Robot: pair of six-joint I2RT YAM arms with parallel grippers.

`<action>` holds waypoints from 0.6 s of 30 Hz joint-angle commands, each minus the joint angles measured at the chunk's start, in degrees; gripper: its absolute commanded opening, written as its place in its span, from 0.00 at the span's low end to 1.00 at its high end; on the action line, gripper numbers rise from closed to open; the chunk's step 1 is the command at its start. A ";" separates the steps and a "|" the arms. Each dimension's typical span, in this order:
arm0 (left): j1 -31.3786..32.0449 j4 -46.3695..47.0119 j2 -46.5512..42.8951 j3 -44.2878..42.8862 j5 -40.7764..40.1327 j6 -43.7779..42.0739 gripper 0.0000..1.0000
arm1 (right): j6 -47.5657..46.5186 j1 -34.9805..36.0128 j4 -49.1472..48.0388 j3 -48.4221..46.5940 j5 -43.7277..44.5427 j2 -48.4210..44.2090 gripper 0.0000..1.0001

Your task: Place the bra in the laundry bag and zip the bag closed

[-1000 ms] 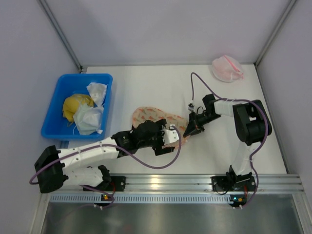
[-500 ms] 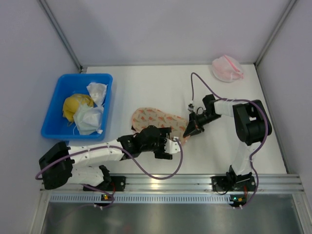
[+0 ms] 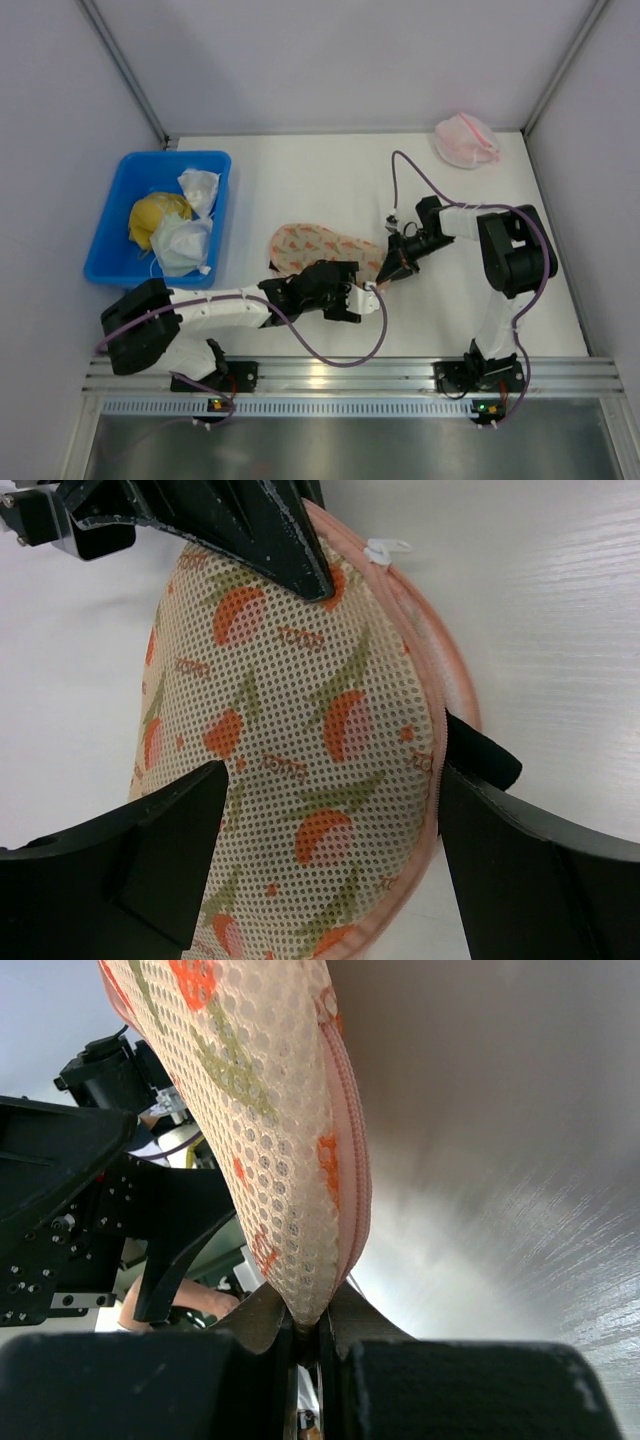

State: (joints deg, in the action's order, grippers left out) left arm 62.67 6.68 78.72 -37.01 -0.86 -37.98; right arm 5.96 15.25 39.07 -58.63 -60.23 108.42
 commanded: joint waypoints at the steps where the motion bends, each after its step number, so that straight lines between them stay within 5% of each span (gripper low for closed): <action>1: 0.08 6.67 1.09 -1.48 -4.40 -0.08 0.88 | -1.74 0.31 1.45 0.27 -3.41 -2.25 0.00; 18: 2.80 28.12 6.27 4.84 -5.99 -9.30 0.88 | -2.17 2.51 2.06 -0.87 -8.06 1.88 0.00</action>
State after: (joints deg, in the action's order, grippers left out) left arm 64.01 22.74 83.59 -33.95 -5.58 -42.63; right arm 5.02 16.23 39.24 -58.50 -62.00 109.49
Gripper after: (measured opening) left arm 0.877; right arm 0.036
